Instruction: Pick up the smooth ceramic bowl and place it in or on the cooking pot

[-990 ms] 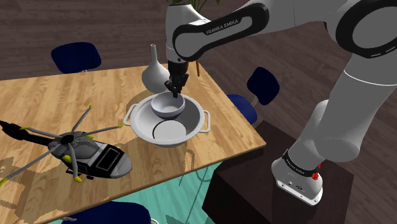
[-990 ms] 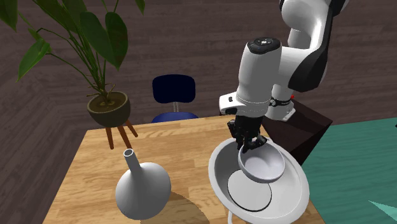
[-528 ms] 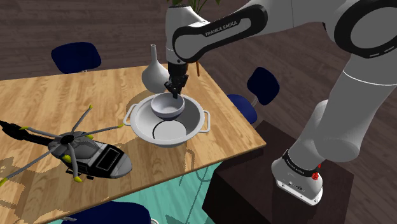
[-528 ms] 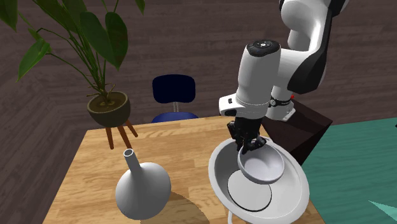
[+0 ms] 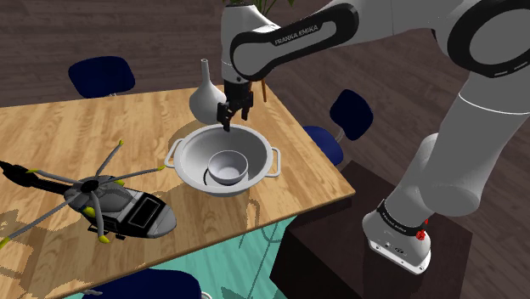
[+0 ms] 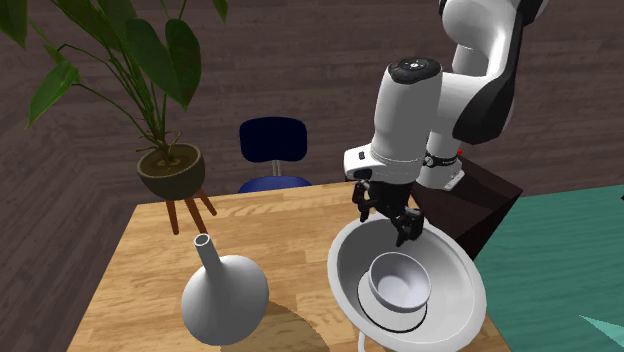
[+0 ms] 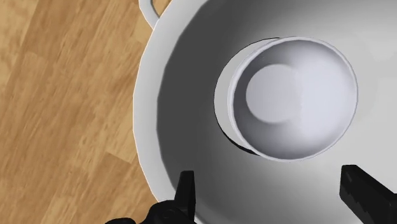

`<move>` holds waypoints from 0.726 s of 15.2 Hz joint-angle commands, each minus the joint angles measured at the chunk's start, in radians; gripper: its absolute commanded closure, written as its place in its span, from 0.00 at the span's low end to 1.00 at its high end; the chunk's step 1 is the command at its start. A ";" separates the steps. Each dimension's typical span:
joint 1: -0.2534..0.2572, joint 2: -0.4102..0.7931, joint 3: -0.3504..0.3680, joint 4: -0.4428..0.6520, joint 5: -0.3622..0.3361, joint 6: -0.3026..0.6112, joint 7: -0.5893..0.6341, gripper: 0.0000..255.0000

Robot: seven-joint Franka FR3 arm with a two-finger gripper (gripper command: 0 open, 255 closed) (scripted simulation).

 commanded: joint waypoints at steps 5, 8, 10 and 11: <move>-0.002 -0.034 -0.001 0.070 0.001 -0.103 0.000 0.00; -0.002 -0.033 -0.001 0.070 0.001 -0.103 0.000 0.00; -0.002 -0.033 -0.001 0.070 0.001 -0.103 0.000 0.00; -0.002 -0.033 -0.001 0.070 0.001 -0.103 0.000 0.00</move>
